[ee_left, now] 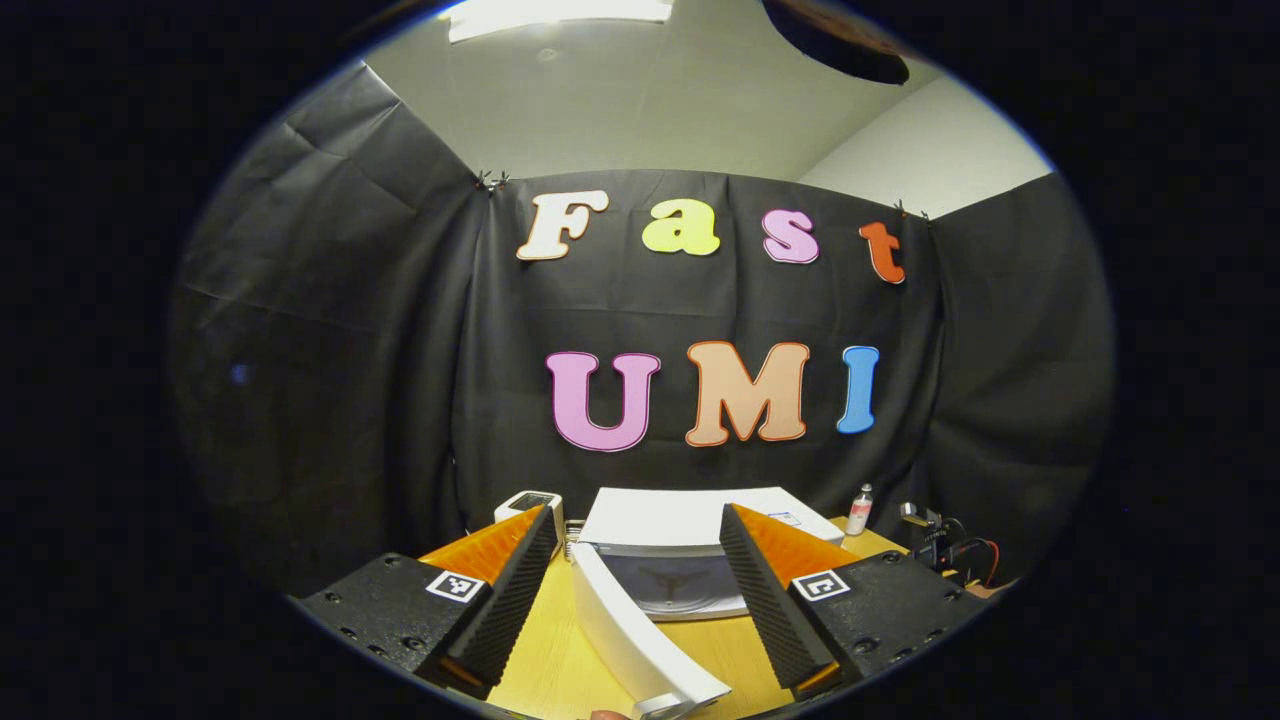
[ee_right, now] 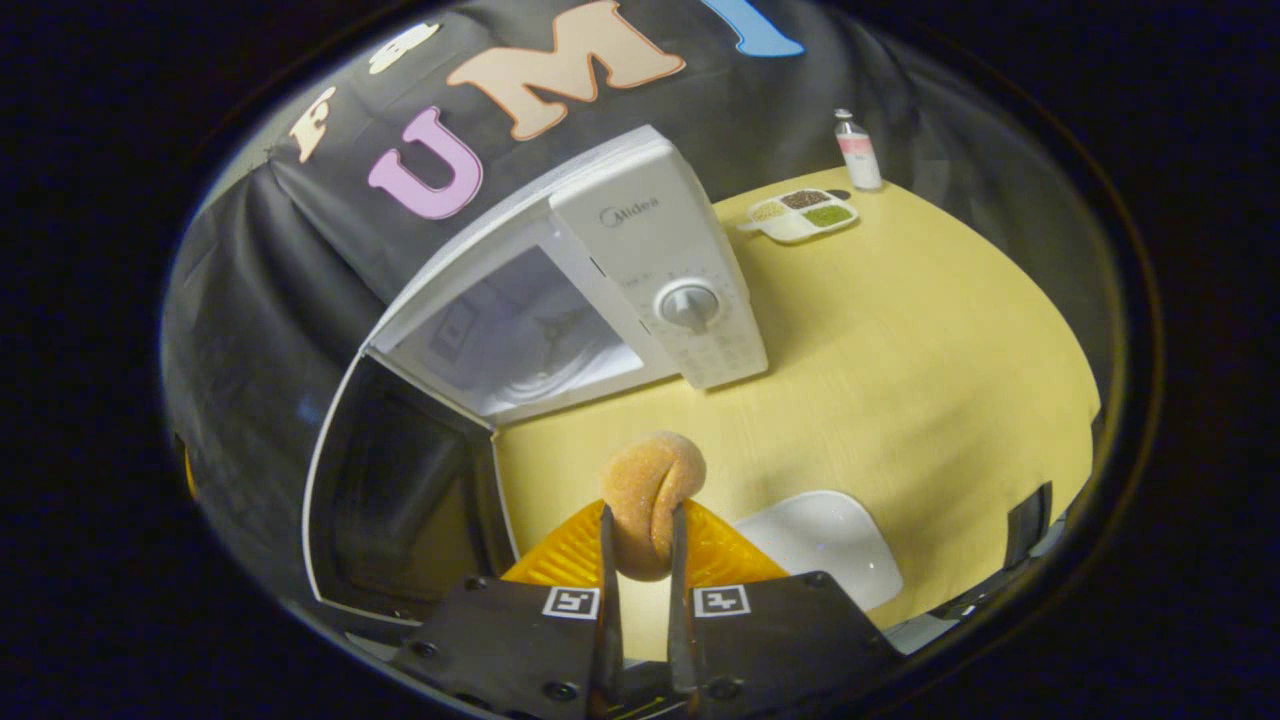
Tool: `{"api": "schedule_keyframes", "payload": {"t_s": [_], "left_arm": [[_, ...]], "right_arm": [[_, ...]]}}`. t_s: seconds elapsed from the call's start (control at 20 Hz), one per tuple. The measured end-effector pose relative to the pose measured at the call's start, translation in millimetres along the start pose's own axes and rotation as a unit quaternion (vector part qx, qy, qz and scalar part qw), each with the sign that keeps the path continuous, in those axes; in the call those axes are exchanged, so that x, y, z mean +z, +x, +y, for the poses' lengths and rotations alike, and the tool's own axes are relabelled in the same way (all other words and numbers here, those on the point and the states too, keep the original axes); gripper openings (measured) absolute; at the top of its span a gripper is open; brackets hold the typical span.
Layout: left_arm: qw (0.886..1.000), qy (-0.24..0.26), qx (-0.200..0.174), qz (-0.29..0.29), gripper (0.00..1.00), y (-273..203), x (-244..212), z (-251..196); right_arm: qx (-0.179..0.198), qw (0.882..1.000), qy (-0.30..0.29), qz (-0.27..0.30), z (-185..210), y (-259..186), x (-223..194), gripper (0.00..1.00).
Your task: Open the microwave oven with the left hand, put the food in, and close the microwave oven.
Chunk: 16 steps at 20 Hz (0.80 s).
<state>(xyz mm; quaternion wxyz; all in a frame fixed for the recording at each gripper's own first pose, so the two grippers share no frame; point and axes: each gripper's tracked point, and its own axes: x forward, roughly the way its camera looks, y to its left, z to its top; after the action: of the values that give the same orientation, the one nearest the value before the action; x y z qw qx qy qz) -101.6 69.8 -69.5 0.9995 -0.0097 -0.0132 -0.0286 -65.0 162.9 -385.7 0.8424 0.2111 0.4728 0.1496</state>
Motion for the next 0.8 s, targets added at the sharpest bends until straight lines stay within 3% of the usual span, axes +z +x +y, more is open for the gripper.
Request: {"api": "schedule_keyframes", "payload": {"t_s": [0.4,0.8], "left_arm": [[1.0,-0.006,0.003,0.007,0.94,-0.8,-4.3,8.7],[1.0,-0.006,-0.002,0.006,0.94,-4.9,-5.2,20.6]], "right_arm": [[0.027,0.998,0.061,-0.011,37.4,32.2,28.4,0.19],[0.031,0.987,0.156,-0.032,69.0,72.5,41.2,0.19]]}}
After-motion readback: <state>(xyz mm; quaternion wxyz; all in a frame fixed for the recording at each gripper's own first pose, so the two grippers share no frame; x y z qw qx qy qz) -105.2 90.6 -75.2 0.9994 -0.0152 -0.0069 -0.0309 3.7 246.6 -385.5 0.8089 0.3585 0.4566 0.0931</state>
